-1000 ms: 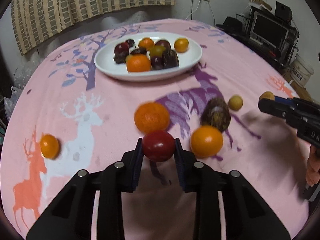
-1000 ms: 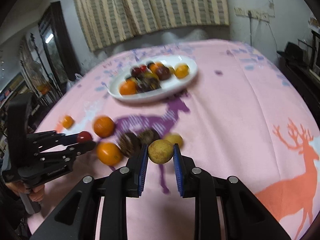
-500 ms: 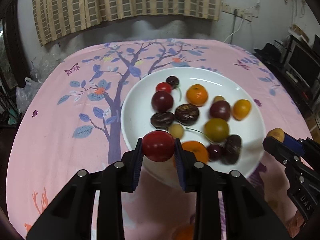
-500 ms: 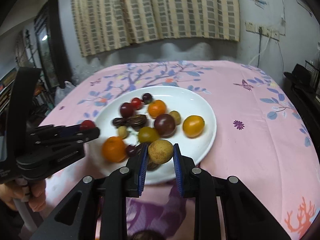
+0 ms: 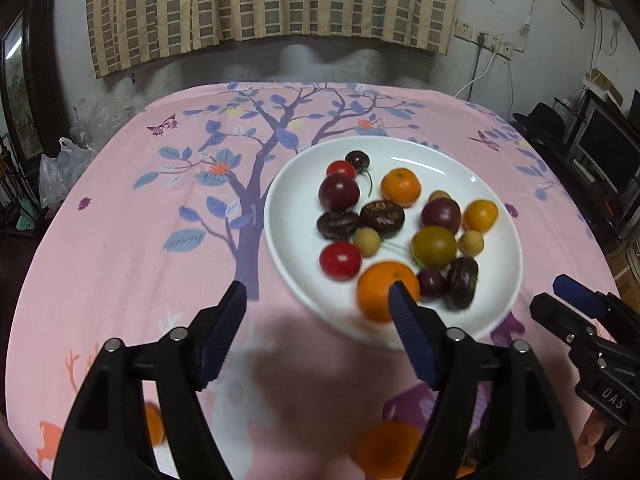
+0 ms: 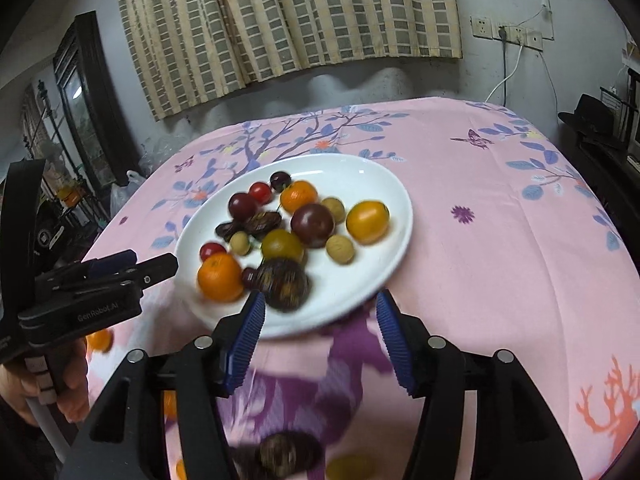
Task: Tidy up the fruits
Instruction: 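Lower both fruits onto the white plate and open both tools, then grasp an orange with the right tool while the left tool grasps a large orange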
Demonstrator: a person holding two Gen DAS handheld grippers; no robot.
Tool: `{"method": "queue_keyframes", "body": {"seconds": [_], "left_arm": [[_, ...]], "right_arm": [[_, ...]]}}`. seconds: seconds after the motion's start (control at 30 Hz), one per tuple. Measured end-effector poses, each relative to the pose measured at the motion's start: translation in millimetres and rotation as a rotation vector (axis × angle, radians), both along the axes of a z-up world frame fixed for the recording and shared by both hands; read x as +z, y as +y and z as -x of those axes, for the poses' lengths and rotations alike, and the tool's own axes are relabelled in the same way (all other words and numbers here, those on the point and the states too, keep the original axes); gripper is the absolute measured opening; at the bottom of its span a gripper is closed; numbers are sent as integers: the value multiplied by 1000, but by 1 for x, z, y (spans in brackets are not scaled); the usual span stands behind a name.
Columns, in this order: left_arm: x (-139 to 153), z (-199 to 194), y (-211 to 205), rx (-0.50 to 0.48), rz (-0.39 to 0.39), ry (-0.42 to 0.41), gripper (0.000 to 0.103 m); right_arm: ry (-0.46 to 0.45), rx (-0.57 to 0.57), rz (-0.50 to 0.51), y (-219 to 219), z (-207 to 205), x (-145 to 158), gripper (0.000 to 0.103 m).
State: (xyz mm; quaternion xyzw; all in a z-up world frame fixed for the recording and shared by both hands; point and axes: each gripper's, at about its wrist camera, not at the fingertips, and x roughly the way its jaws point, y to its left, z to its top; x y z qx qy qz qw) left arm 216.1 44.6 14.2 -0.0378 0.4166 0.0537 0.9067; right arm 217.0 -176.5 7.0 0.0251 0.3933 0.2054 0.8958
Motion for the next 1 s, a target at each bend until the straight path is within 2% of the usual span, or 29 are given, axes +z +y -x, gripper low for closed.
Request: {"method": "queue_keyframes", "body": {"seconds": [0.1,0.27,0.4,0.67,0.87,0.97,1.0], "left_arm": [[1,25,-5,-20,-8,-17,73],[-3,63,-8,-39,-27,-30,82],[-14,88,-7,-37,-45,-30,84],[-27,102,2,-37,-46,-38,84],[-29,103,8,-46,-43,-45,84],[-29,103,10,-48,-45,-45,84],[-30,102,12,-47,-38,-40,84]], "right_arm": [[7,24,5,-5,23,0,60],[24,85,21,-4,69,-4,60],[51,125,45,5,98,-11,60],[125,172,98,30,135,-31,60],[162,169,150,54,132,-46,60],[159,147,143,63,123,-46,52],[157,133,145,64,120,-46,42]]}}
